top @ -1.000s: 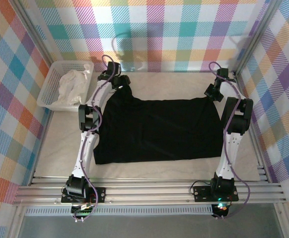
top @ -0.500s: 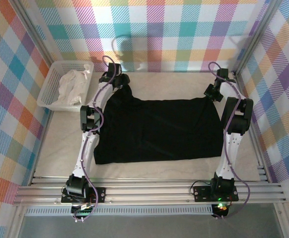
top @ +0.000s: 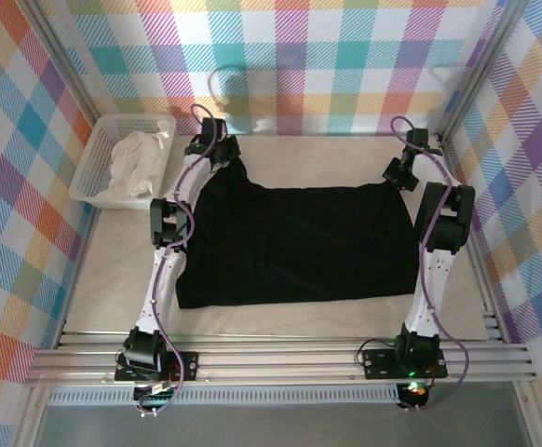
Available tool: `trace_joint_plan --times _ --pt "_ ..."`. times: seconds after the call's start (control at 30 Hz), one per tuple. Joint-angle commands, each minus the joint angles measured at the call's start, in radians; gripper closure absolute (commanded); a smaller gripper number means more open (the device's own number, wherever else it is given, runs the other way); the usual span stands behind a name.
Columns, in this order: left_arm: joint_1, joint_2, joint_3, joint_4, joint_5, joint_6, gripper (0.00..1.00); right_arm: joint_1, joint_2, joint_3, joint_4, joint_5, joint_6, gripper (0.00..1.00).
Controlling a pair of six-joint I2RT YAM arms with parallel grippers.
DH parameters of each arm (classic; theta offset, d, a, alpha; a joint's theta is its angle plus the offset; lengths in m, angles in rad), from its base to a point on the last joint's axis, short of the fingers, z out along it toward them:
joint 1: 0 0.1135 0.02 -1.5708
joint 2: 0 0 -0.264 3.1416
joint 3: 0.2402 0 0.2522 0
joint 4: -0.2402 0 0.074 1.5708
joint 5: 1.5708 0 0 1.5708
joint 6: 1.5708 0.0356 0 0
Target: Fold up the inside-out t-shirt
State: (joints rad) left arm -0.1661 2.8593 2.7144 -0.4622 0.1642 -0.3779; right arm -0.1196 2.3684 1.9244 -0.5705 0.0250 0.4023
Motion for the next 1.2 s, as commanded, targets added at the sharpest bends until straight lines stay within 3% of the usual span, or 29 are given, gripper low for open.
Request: trace_joint_plan --times 0.0,0.43,0.8,0.97,1.17 --pt "0.016 -0.055 0.035 0.013 0.014 0.008 1.0 -0.003 -0.005 0.031 -0.031 -0.002 -0.02 1.0" --pt "0.016 -0.324 -0.032 -0.262 -0.014 0.001 1.0 -0.012 -0.147 -0.116 0.126 -0.019 -0.078 1.0" --pt "0.01 -0.888 -0.723 -0.201 -0.07 -0.028 1.0 -0.022 -0.291 -0.32 0.271 -0.057 -0.105 1.0" --pt "0.007 -1.093 -0.934 -0.178 -0.039 -0.092 1.0 -0.025 -0.367 -0.395 0.297 -0.054 -0.129 1.0" --pt "0.006 -1.257 -1.063 -0.236 -0.058 -0.116 1.0 -0.025 -0.483 -0.501 0.305 -0.039 -0.163 1.0"
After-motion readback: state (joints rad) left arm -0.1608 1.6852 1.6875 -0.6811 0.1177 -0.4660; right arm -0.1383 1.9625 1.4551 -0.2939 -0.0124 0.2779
